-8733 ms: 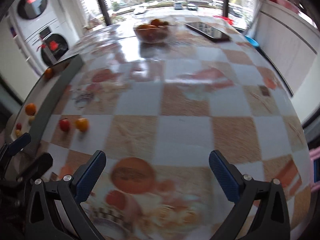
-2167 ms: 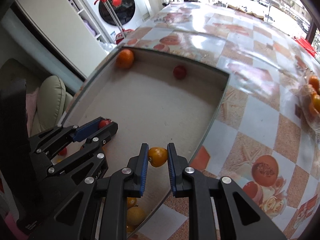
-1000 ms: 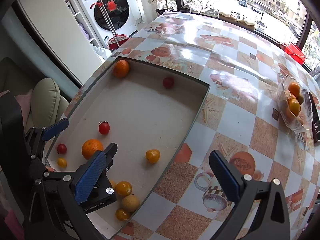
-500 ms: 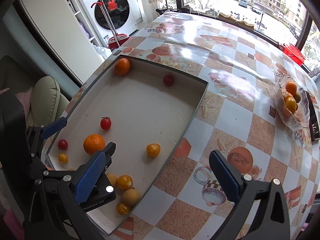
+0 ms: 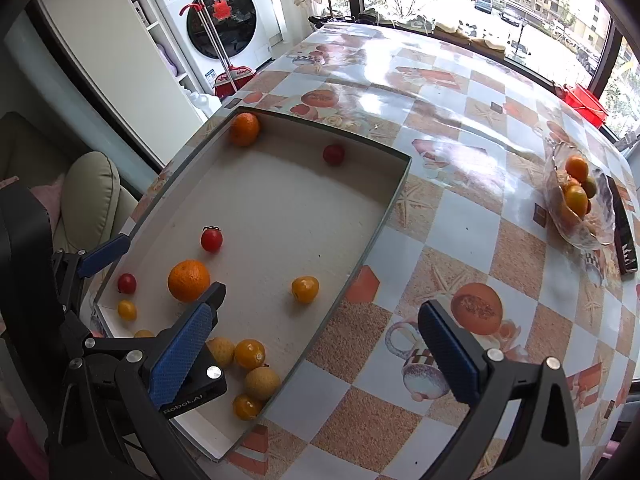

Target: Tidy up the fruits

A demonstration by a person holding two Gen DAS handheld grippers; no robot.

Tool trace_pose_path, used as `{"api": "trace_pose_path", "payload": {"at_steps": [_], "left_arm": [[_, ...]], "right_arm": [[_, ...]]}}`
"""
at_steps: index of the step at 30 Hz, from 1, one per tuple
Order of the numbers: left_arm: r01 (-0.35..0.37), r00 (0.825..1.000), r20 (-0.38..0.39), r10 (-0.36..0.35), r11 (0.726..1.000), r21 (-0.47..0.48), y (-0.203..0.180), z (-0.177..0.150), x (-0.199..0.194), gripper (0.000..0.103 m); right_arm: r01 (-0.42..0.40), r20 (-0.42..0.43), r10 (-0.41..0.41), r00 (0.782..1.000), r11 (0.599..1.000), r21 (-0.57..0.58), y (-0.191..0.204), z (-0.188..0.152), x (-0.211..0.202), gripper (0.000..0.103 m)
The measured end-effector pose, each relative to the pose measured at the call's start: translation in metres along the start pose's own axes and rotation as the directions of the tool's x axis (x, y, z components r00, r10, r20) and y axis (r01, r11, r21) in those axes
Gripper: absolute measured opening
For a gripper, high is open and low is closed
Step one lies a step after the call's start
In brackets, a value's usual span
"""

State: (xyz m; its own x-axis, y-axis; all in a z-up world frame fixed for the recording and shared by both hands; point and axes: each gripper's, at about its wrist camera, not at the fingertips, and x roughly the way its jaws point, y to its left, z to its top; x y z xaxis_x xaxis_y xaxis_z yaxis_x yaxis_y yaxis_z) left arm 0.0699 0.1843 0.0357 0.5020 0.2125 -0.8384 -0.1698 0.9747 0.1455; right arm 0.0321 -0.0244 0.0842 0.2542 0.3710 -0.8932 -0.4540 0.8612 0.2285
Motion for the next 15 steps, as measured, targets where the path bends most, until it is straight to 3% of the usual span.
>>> {"api": "trace_pose_path", "payload": {"at_steps": [10, 15], "left_arm": [[-0.004, 1.000, -0.003, 0.004, 1.000, -0.003, 0.0009, -0.0027, -0.0021, 0.103], [-0.001, 0.999, 0.038, 0.001, 1.000, -0.010, 0.0029, -0.0060, -0.0096, 0.103]], "right_arm": [[-0.002, 0.005, 0.002, 1.000, 1.000, -0.007, 0.0020, -0.0040, -0.0059, 0.103], [-0.009, 0.010, 0.009, 1.000, 1.000, -0.007, 0.0029, -0.0058, -0.0089, 0.103]]}}
